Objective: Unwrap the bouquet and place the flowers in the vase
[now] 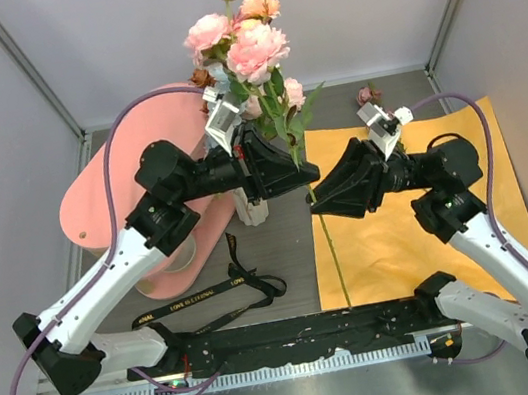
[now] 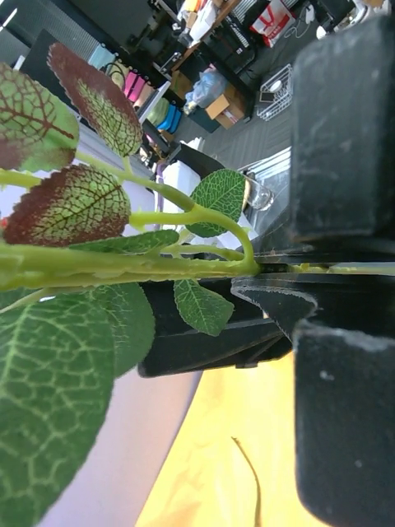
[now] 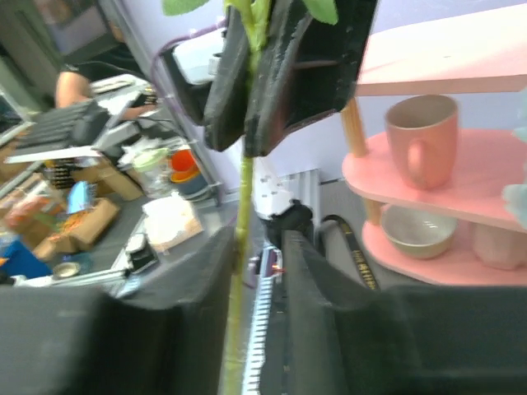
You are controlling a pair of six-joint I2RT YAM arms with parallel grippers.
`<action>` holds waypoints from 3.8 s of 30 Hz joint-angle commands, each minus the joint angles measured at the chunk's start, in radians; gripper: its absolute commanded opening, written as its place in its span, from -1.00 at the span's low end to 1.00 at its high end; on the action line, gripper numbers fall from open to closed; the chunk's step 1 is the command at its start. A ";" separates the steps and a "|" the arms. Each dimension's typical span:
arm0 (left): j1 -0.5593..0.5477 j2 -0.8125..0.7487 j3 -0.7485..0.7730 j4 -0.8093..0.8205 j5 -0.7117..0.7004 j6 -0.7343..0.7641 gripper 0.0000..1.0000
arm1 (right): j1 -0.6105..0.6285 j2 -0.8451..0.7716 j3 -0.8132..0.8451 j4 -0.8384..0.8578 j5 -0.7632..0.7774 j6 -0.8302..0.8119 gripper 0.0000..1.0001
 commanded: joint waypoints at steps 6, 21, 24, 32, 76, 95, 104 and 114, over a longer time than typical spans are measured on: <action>-0.001 -0.248 -0.064 -0.377 -0.141 0.263 -0.99 | 0.011 -0.099 0.116 -0.756 0.611 -0.549 0.45; -0.001 -0.436 -0.019 -0.727 -0.999 0.532 -1.00 | 0.011 -0.157 0.010 -0.828 0.784 -0.513 0.48; -0.001 -0.381 0.040 -0.680 -1.115 0.550 -1.00 | 0.010 -0.157 0.028 -0.845 0.799 -0.507 0.48; 0.001 -0.254 0.205 -0.566 -1.112 0.650 -1.00 | 0.011 -0.186 0.051 -0.903 0.842 -0.522 0.48; 0.001 -0.229 0.196 -0.370 -1.192 0.682 -1.00 | 0.011 -0.199 0.027 -0.915 0.853 -0.546 0.49; 0.001 -0.237 -0.070 -0.228 -1.204 0.678 -1.00 | 0.011 -0.206 0.005 -0.915 0.853 -0.546 0.49; 0.001 -0.235 -0.221 -0.152 -1.249 0.656 -1.00 | 0.013 -0.209 -0.013 -0.917 0.856 -0.545 0.49; 0.001 -0.221 -0.356 -0.077 -1.278 0.638 -1.00 | 0.011 -0.209 -0.030 -0.908 0.854 -0.537 0.49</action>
